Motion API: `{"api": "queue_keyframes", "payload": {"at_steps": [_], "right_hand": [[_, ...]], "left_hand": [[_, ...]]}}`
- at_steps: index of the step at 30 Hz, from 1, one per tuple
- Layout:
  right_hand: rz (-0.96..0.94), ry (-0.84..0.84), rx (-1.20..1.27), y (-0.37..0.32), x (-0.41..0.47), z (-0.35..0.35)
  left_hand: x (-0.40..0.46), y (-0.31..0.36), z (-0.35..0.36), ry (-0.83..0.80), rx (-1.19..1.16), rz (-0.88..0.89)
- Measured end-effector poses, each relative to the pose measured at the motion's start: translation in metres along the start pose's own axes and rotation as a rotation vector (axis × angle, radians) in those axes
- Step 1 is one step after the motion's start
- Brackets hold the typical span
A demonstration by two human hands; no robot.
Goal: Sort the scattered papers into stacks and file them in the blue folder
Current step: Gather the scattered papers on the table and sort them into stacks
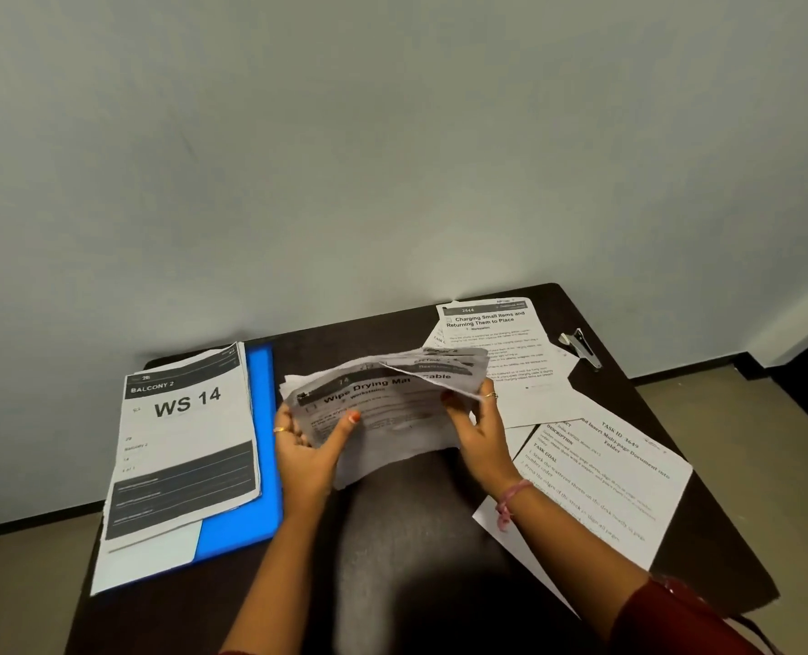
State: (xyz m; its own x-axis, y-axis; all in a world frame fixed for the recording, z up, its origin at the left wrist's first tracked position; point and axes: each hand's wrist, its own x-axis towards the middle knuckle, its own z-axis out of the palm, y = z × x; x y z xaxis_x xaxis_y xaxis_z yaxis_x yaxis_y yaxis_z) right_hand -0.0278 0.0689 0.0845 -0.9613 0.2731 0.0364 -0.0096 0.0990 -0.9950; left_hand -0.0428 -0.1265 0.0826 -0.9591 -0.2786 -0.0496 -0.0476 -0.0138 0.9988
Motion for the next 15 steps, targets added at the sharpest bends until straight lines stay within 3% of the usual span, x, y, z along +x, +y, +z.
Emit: {"api": "queue_keyframes", "payload": {"at_steps": [5,11,15], "right_hand": [[-0.02,-0.038,-0.057,0.0,0.0,0.0],[0.006,0.012,-0.107,0.017,0.0,0.003],[0.09,-0.082,-0.267,0.05,0.002,0.001]], "left_hand": [[-0.005,-0.008,0.008,-0.053,0.056,-0.036],[-0.003,-0.025,0.005,0.001,0.037,-0.134],[-0.011,-0.043,-0.004,-0.049,0.096,-0.165]]}}
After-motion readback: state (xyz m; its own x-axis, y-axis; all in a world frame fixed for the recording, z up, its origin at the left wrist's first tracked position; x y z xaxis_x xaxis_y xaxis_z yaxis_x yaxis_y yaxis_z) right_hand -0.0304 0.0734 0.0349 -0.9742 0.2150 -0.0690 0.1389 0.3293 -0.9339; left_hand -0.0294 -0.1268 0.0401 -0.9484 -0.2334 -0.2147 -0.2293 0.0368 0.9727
